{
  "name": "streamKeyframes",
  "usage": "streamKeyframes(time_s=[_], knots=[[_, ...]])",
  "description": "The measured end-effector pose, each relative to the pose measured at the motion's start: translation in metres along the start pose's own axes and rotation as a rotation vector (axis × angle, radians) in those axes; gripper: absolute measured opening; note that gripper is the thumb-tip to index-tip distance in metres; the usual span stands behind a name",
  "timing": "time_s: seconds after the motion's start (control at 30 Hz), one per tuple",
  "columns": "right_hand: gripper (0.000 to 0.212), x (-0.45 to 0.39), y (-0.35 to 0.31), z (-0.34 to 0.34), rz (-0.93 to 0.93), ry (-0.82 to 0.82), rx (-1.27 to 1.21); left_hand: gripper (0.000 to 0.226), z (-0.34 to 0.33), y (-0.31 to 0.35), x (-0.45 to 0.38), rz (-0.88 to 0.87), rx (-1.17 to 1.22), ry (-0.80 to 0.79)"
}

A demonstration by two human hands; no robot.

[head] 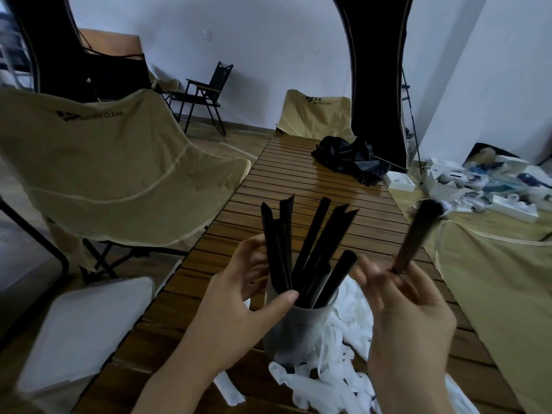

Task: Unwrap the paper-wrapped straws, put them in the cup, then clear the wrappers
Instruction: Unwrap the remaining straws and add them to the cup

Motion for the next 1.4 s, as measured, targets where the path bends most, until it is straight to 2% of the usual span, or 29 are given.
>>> streamKeyframes(time_s=[0.1, 0.27, 0.37, 0.43, 0.5, 0.53, 0.67, 0.8, 0.9, 1.07, 1.17, 1.33, 1.4], knots=[[0.016, 0.003, 0.003, -0.004, -0.019, -0.025, 0.028, 0.056, 0.001, 0.001, 0.0, -0.004, -0.008, -0.001], [0.026, 0.007, -0.006, -0.013, 0.139, -0.135, 0.253, 0.058, 0.0, 0.001, 0.0, -0.005, -0.009, -0.005], [0.023, 0.005, -0.008, -0.021, 0.246, -0.277, 0.477, 0.057, 0.0, 0.002, 0.0, -0.013, -0.015, -0.013], [0.02, 0.006, 0.001, -0.026, 0.241, -0.397, 0.687, 0.055, -0.001, 0.002, 0.0, -0.023, -0.02, -0.017], [0.01, 0.01, 0.012, -0.028, 0.195, -0.477, 0.786, 0.052, 0.0, 0.002, 0.0, -0.029, -0.021, -0.021], [0.008, 0.012, 0.015, -0.029, 0.169, -0.498, 0.787, 0.051, -0.001, 0.001, -0.001, -0.033, -0.022, -0.023], [0.046, 0.02, 0.004, -0.037, 0.238, -0.538, 0.642, 0.051, -0.001, 0.001, -0.002, -0.037, -0.031, -0.031], [0.063, 0.03, -0.015, -0.045, 0.319, -0.603, 0.421, 0.056, -0.002, 0.002, -0.001, -0.035, -0.038, -0.048], [0.057, 0.04, -0.024, -0.051, 0.434, -0.695, 0.437, 0.058, -0.003, 0.002, -0.001, -0.037, -0.037, -0.059], [0.046, 0.04, -0.019, -0.053, 0.459, -0.748, 0.52, 0.059, -0.002, 0.005, 0.0, -0.041, -0.034, -0.064], [0.039, 0.039, -0.019, -0.052, 0.512, -0.711, 0.553, 0.057, -0.003, 0.005, 0.0, -0.038, -0.035, -0.064], [0.029, 0.032, -0.02, -0.045, 0.439, -0.627, 0.462, 0.057, -0.004, 0.006, 0.0, -0.035, -0.052, -0.066], [0.038, 0.031, -0.02, -0.045, 0.438, -0.635, 0.484, 0.058, -0.004, 0.006, 0.0, -0.033, -0.055, -0.063]])
Point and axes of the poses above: each hand's wrist, its own x-axis away from the middle knuckle, its own z-axis out of the back of the hand, y = z × x, the point moved 5 cm from there along -x, towards the middle knuckle, and after that the axes turned 10 degrees about -x, right-handed, at the moved point
